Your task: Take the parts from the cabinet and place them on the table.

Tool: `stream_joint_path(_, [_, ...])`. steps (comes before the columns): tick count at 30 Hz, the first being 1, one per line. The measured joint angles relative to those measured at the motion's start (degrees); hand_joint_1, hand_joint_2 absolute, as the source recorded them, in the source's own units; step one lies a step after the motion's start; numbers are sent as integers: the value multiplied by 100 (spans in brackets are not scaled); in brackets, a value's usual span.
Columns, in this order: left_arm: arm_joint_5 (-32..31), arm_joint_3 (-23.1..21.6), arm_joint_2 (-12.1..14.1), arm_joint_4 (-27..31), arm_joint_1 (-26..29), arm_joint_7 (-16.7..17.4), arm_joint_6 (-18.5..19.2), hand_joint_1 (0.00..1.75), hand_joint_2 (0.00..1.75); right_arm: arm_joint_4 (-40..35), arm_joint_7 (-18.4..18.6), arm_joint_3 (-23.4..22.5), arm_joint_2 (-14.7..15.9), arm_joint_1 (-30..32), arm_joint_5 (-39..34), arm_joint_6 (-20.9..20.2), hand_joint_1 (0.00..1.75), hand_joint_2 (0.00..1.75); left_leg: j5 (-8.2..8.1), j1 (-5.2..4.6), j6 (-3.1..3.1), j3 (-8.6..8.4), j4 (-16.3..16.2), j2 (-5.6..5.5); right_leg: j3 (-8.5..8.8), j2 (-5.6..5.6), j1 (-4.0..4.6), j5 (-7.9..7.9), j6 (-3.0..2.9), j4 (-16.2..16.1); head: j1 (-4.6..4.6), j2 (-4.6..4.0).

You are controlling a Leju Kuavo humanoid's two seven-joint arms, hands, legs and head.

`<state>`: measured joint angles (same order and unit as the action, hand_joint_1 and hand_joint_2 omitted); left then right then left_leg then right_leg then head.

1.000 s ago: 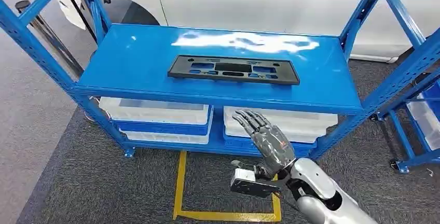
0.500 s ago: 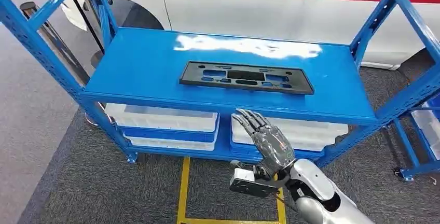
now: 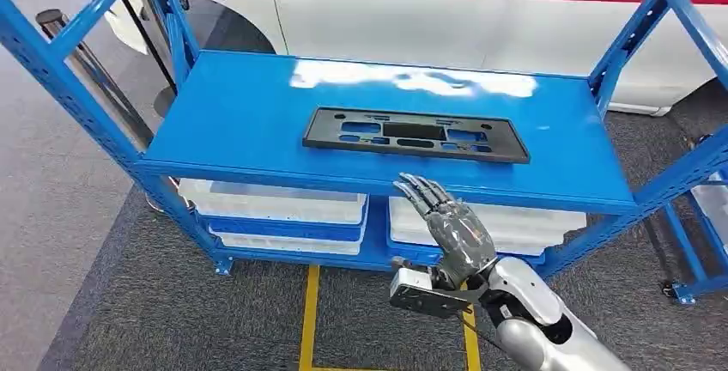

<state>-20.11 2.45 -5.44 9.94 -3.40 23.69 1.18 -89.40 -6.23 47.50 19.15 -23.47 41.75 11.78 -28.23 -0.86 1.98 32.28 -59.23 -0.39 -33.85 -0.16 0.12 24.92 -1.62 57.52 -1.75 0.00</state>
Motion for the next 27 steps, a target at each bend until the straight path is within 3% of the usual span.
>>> stream_joint_path(1, [-28,0,0,0,-3,0,-2,0,0,11,0,-28,0,-18,-7,-20,0,0,-98,-7,-48,66,-174,-1,61,10,-22,-3,-21,-70,-15,0])
stream_joint_path(4, [-70,0,4,0,0,-17,22,0,0,118,55,-162,0,-87,-18,-147,0,0,-613,99,-170,737,-1384,1,108,-19,-50,31,-7,-82,-16,0])
stream_joint_path(5, [-90,0,9,0,5,-20,33,0,0,197,55,-234,0,-100,-24,-191,0,0,-624,138,-208,905,-1620,4,110,-19,-67,50,9,-69,-16,0])
stream_joint_path(6, [-107,0,15,0,11,-26,39,0,0,291,53,-337,0,-111,-24,-223,0,0,-468,173,-248,921,-1552,6,118,-15,-91,74,42,-49,-13,0])
stream_joint_path(7, [-114,0,20,0,12,-26,46,0,0,346,41,-407,0,-126,-22,-245,0,0,-239,202,-280,819,-1269,7,133,-12,-120,106,75,-21,-18,0])
stream_joint_path(9, [-138,0,31,0,9,-33,66,0,0,476,31,-555,-2,-184,-18,-287,0,0,327,261,-353,396,-310,25,164,-10,-178,206,174,79,-20,0])
stream_joint_path(10, [-144,0,28,0,12,-42,85,0,0,547,20,-619,-2,-217,-11,-300,0,0,230,244,-387,307,-158,22,139,-4,-168,259,235,131,-16,0])
stream_joint_path(11, [-144,0,26,-2,9,-46,96,0,0,618,13,-688,-2,-244,-5,-319,0,0,223,230,-268,302,-86,0,101,-1,-130,292,288,213,-20,0])
stream_joint_path(14, [-125,0,42,-2,8,-79,98,0,0,798,-31,-804,-44,-327,13,-363,0,0,211,191,-119,317,-102,1,130,0,-160,269,356,136,-22,0])
stream_joint_path(16, [-109,2,48,-2,6,-98,101,0,0,881,-66,-872,-63,-390,24,-403,0,0,229,217,-26,262,-44,0,68,2,-181,409,390,308,-11,0])
stream_joint_path(17, [-109,4,48,-2,0,-114,101,0,0,920,-72,-907,-74,-433,24,-416,0,0,222,211,9,253,-36,-1,-107,5,-181,589,399,667,-13,0])
stream_joint_path(19, [-107,4,48,-2,1,-127,109,0,0,1023,-85,-929,-101,-488,35,-459,0,0,202,190,41,242,-37,-2,-622,7,-166,925,410,1595,-11,0])
stream_joint_path(20, [-103,4,48,-2,0,-129,109,0,0,1067,-96,-929,-118,-489,39,-473,0,0,190,176,57,232,-39,-7,-808,6,-158,963,402,1874,-13,0])
stream_joint_path(21, [-98,4,50,-2,1,-129,109,0,0,1102,-98,-929,-136,-490,41,-488,0,0,175,161,67,213,-40,-13,-877,6,-148,875,383,1906,-13,0])
stream_joint_path(22, [-94,4,50,-2,2,-131,109,0,0,1134,-103,-933,-151,-506,41,-492,0,0,157,145,67,182,-40,-22,-804,7,-134,634,346,1654,-13,0])
stream_joint_path(24, [-94,4,50,-2,1,-131,109,0,0,1172,-107,-955,-162,-576,41,-494,0,0,110,105,69,95,-35,-35,-376,15,-67,14,213,646,-13,0])
stream_joint_path(25, [-92,4,35,-4,8,-133,109,0,0,1185,-107,-979,-162,-605,41,-494,0,0,94,121,62,84,-18,-37,-241,20,-24,-30,118,334,-19,0])
stream_joint_path(26, [-94,7,28,-9,-4,-133,107,0,0,1204,-107,-1001,-168,-619,41,-497,0,0,91,81,36,100,-34,-40,-209,8,-5,-8,80,272,-40,0])
stream_joint_path(27, [-92,7,35,-9,-9,-131,111,0,0,1220,-116,-1010,-168,-651,41,-499,0,0,97,126,12,121,-19,-47,-176,10,27,25,73,185,-9,0])
